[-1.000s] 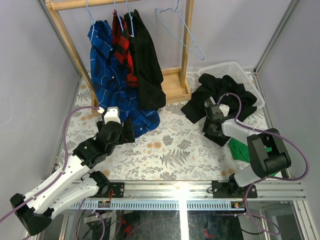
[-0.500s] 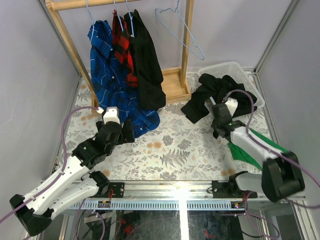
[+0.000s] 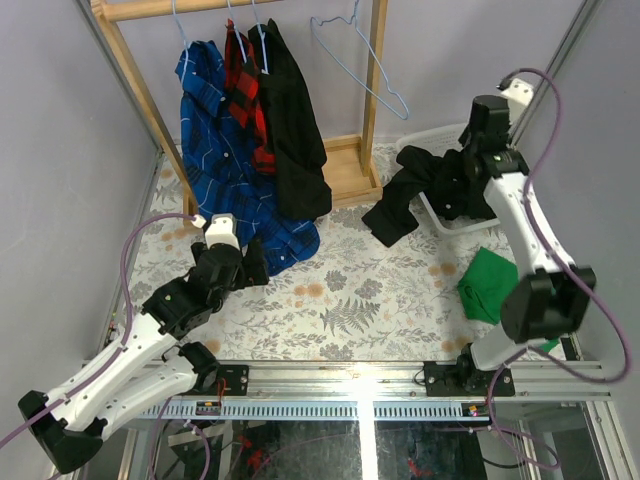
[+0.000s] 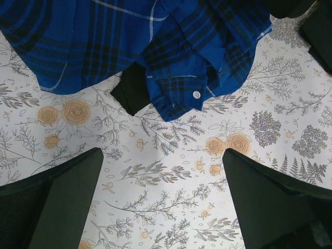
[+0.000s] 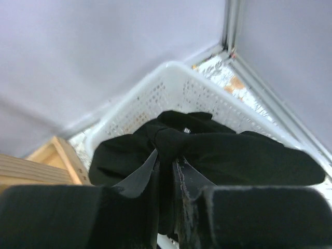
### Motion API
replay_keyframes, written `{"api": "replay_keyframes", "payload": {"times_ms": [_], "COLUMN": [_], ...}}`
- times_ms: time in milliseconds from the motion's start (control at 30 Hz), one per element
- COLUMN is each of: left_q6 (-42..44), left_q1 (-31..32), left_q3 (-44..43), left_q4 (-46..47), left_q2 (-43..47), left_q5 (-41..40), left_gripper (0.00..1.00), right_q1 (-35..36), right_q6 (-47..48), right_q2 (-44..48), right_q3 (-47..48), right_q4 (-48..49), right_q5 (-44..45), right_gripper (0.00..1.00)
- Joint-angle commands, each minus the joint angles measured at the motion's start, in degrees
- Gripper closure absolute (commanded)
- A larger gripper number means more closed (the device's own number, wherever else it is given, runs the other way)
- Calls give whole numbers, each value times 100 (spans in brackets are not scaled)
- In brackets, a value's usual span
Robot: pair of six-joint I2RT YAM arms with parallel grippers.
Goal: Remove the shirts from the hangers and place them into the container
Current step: Place the shirt in the bin.
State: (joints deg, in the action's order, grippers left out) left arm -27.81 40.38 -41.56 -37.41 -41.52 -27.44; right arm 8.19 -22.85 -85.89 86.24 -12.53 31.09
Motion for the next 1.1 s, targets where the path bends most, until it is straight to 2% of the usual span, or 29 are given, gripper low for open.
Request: {"api": "replay_keyframes", "payload": {"times_ms": [0,67,233,433,567,667,867,1000,1067], "left_q6": [-16,-8,8,4,4,8,5,-5,-10], "left_q1": [-24,-30,-30,-28,-30,-30,-32,-30,-30], "left_q3": [-194,-200,-189,-184,-192,-194,-187,-179,-179], "left_q4": [-36,-27,-15,-17,-25,-28,-24,-25,-29], "left_q2": [95,88,99,126,88,69,164,227,252], "left_q5": [-57,-36,51,19,33,45,-1,-45,-63], "left_gripper": [0,0,0,0,0,0,0,0,0], "right_q1": [-150,-151,-177,-177,-177,-178,8,1036,1338], "right_q6": [9,7,-152,165,309,296,-379,-27,-15], "right_q2": [-1331,-1775,-2130,-1633,-998,-291,483,329,41], "right_q3": [347,318,-281,56,73,-271,-1747,-2202,-2224], "right_q4": [-617,-808,-829,-1035,-1027,-831,117,464,485], "right_q5": [-1272,-1762,-1685,-1669,-1420,-1486,-3400,-2845,-2656], "right_gripper": [83,83,79,49,39,38,38,37,37]}}
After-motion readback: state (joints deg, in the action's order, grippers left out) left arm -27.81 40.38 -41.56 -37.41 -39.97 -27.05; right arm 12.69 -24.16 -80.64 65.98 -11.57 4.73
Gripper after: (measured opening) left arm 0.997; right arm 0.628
